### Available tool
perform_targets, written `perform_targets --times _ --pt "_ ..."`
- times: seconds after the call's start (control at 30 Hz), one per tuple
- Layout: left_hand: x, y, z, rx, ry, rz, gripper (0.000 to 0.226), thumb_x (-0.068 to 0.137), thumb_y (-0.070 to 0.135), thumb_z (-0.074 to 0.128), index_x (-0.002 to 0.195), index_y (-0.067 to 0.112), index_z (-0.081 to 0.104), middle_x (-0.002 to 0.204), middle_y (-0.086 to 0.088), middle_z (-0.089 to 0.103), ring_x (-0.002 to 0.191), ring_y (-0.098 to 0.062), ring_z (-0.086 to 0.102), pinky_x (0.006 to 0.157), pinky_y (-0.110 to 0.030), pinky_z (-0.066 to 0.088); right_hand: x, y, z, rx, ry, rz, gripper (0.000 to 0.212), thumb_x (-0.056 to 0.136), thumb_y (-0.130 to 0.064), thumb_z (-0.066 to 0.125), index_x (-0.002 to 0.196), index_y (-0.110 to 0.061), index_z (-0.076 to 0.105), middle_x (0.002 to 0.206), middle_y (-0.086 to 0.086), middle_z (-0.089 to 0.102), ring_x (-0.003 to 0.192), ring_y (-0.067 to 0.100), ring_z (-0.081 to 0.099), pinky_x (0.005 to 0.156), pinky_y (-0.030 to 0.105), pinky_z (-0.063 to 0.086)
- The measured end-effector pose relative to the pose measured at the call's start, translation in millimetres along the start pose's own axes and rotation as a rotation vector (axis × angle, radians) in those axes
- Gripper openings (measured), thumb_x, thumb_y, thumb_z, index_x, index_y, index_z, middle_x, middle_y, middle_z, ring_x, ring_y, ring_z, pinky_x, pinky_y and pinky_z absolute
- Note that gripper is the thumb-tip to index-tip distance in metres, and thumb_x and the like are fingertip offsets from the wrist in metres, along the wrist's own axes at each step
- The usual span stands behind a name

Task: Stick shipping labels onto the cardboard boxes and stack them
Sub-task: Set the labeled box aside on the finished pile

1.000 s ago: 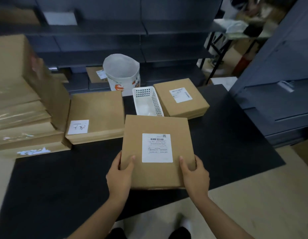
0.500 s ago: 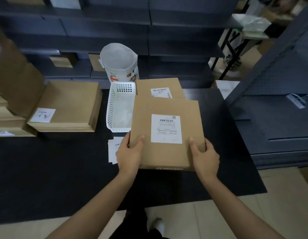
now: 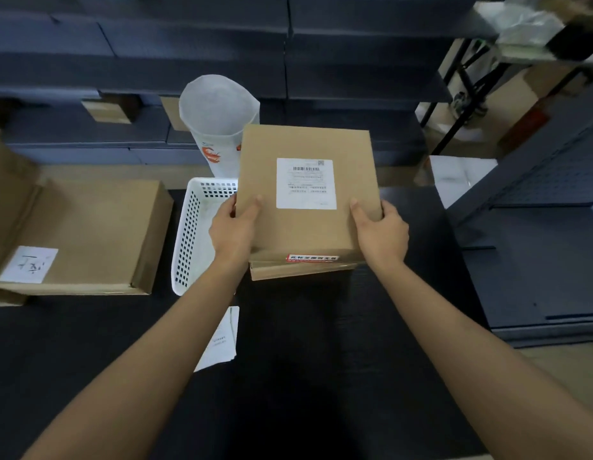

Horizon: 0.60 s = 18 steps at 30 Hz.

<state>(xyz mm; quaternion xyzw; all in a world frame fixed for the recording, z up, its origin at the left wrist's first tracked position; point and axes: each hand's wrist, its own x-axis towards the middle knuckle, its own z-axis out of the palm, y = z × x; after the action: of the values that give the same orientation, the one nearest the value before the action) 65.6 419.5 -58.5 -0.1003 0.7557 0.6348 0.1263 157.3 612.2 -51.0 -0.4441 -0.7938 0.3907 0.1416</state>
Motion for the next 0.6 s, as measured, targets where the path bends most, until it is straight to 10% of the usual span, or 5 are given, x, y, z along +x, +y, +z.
perform_targets --times 0.6 --pt "17 -26 24 0.106 0.072 -0.031 0.044 0.086 0.052 0.061 0.122 0.027 0.062 0.111 0.012 0.067 0.101 -0.008 0.063 0.087 -0.028 0.051 47 16 26 -0.131 -0.143 -0.003 0.068 0.084 -0.068 0.05 0.136 -0.024 0.046 0.118 0.002 0.063 0.108 0.027 0.06 0.089 0.043 0.05"
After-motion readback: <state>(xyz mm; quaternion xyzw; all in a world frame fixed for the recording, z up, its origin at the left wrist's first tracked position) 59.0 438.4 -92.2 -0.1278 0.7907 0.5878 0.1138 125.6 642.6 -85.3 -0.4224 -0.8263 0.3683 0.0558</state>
